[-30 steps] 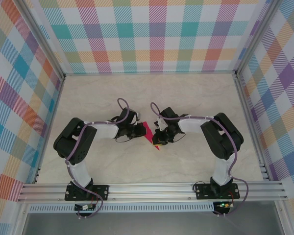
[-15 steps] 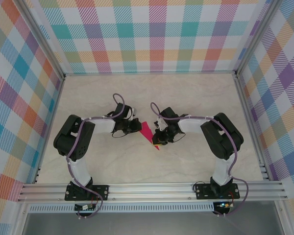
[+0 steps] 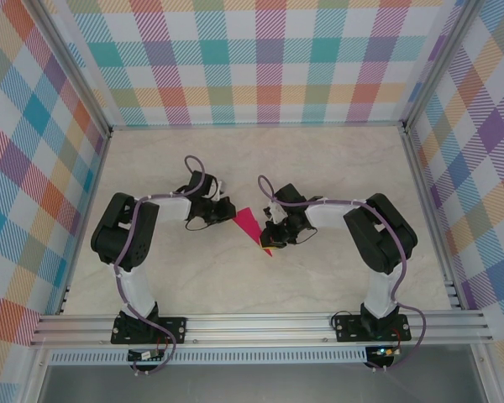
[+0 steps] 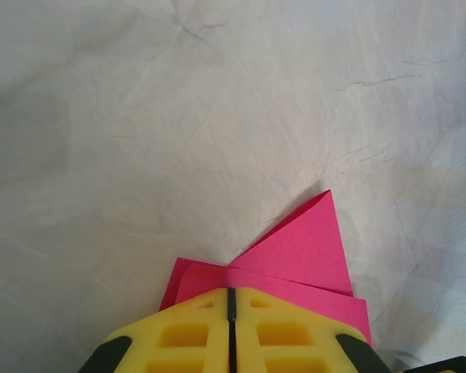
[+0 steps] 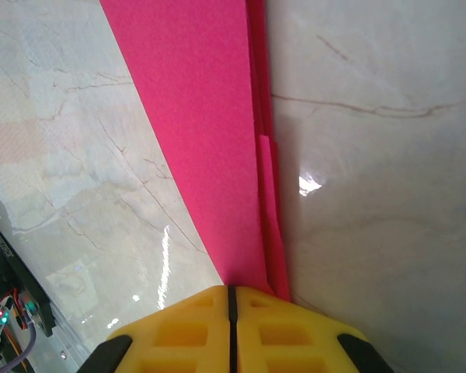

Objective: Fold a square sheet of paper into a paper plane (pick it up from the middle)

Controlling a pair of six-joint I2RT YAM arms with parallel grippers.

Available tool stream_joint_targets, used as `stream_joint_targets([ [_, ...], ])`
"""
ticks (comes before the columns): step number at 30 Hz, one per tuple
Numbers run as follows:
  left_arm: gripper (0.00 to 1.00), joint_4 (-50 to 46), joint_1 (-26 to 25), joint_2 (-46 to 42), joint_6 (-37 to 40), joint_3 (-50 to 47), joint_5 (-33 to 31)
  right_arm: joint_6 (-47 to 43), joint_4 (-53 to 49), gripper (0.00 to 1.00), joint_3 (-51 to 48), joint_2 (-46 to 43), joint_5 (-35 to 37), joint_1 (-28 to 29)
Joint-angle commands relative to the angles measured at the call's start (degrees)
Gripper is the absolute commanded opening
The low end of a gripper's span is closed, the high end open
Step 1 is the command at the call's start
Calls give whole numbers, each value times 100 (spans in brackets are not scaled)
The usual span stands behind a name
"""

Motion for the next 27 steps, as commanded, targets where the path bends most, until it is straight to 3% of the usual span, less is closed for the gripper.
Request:
stream_joint_targets([
  [1, 8, -306, 492, 227, 213, 114, -1037, -44, -689, 9, -316, 302, 577, 38],
  [9, 8, -697, 626, 7, 380, 497, -1122, -45, -678, 9, -316, 322, 564, 38],
  [13, 9, -744, 551, -550, 315, 371, -709, -37, -678, 9, -307, 298, 522, 38],
  [20, 10, -376, -60, -1855, -362, -689, -845, -49, -709, 9, -307, 236, 512, 38],
  [27, 9, 396, -852, -2063, -1268, -1263, -852, -18, -627, 9, -316, 260, 467, 38],
])
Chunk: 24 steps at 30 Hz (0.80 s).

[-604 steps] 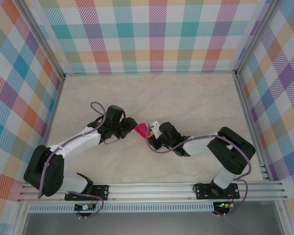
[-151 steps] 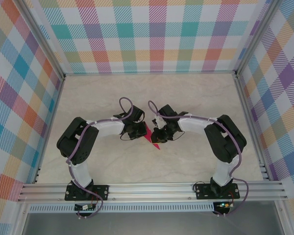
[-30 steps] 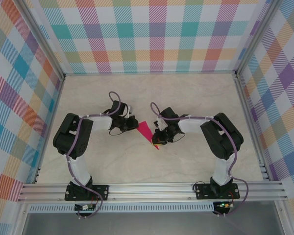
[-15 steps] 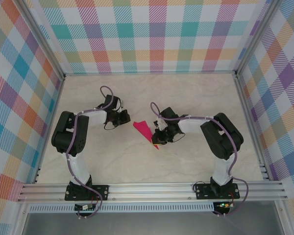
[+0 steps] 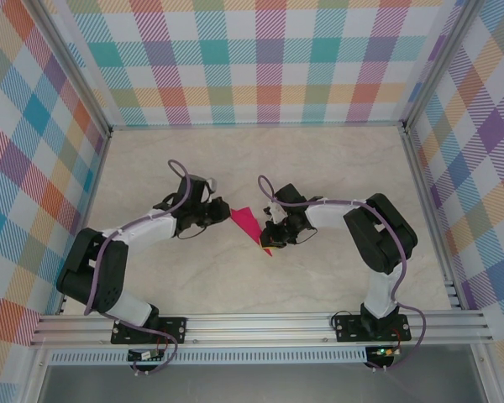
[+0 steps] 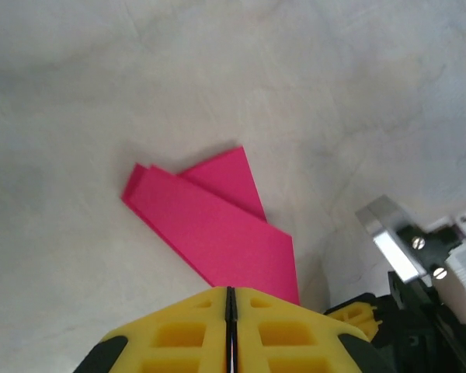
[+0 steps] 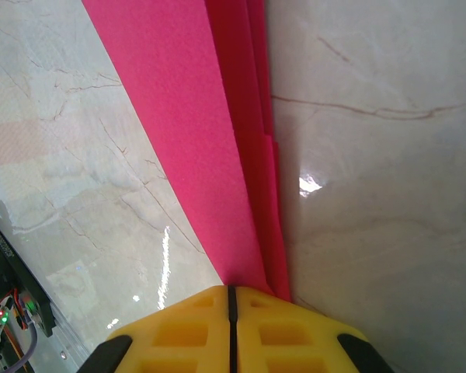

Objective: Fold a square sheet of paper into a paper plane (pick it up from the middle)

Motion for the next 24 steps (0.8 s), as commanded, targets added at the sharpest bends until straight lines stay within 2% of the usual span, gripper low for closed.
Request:
stream_joint_targets([
  [1, 9, 554, -433, 67, -613, -230, -20, -14, -652, 9, -296, 269, 495, 38],
  [5, 7, 1037, -1008, 522, -953, -244, 37, -1, -650, 8, -292, 270, 503, 38],
  [9, 5, 1299, -1315, 1048, -1214, -162, -47, -1, -670, 8, -283, 278, 518, 38],
  [16, 4, 1389, -1508, 1473, -1218, 51, -42, -16, -677, 8, -274, 265, 513, 38],
  [24, 3, 950, -1500, 1388, -1020, 218, -381, -40, -724, 8, -287, 282, 589, 38],
])
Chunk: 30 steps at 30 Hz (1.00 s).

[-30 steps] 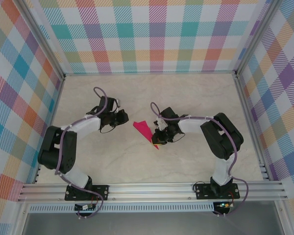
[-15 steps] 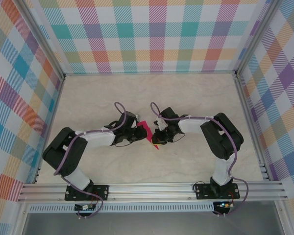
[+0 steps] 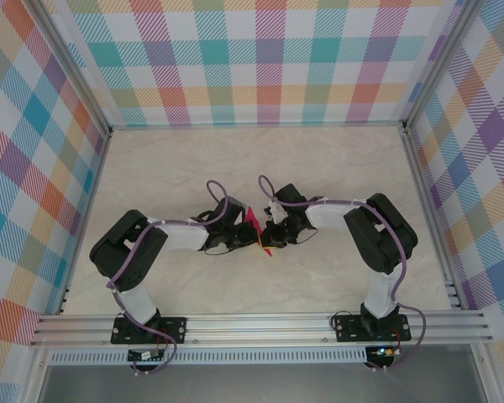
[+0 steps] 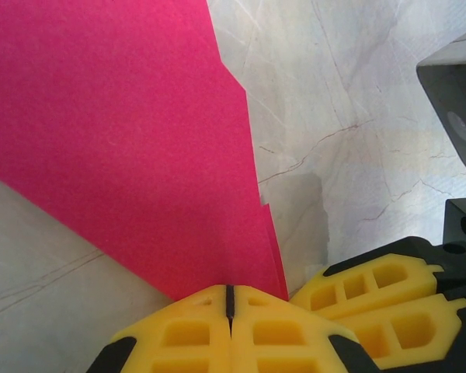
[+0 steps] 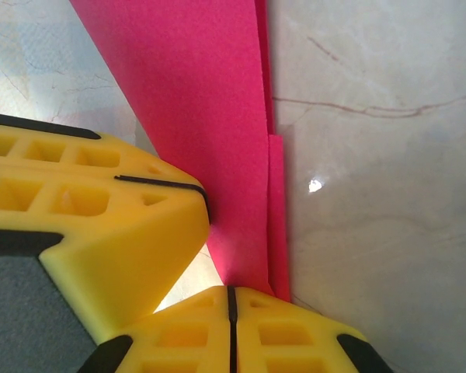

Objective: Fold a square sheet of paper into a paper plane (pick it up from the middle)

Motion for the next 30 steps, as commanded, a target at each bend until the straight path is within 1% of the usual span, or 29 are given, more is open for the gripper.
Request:
stream_joint_targets([
  [1, 3, -77, -88, 35, 117, 257, -375, -65, -725, 8, -294, 283, 605, 49],
  [5, 3, -371, -25, -32, 180, 352, -776, -64, -734, 8, -356, 304, 684, 50],
  [7, 3, -377, 35, 14, 190, 387, -846, -62, -752, 8, -390, 322, 714, 45],
  [18, 3, -298, 670, 363, 325, 614, -692, -95, -764, 7, -507, 330, 759, 44],
  [25, 3, -70, 1079, 551, 543, 419, -504, -93, -759, 7, -520, 330, 759, 49],
  [30, 4, 27, 1484, 601, 669, 251, -387, -97, -766, 7, -533, 339, 777, 50],
])
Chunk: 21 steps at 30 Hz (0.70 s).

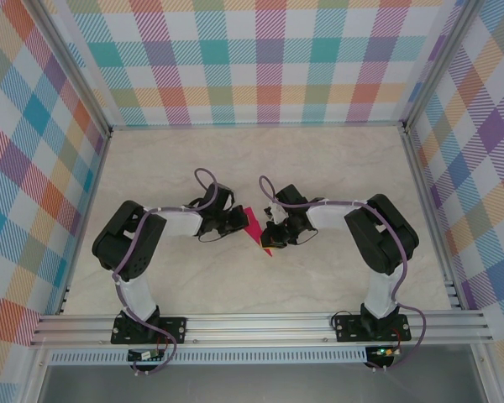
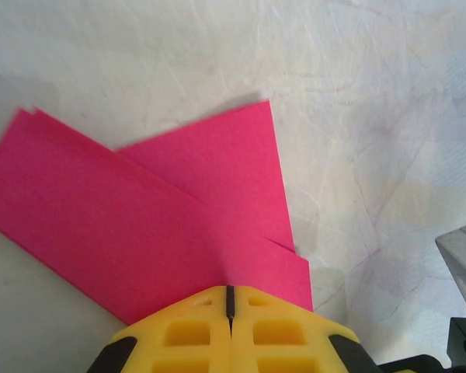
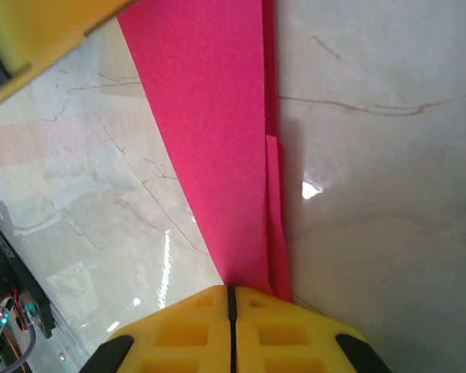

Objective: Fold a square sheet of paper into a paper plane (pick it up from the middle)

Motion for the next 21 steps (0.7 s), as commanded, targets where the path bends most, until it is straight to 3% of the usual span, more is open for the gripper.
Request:
stream_joint_targets([
  [1, 3, 60, 525, 201, 289, -187, -591, -86, -914, 7, -419, 383, 770, 49],
  [11, 4, -545, 1091, 175, 657, 234, -823, -66, -879, 7, -424, 368, 761, 49],
  [21, 6, -1654, 1154, -406, 1082, 1000, -1281, 46, -818, 9, 21, -39, 582, 57],
])
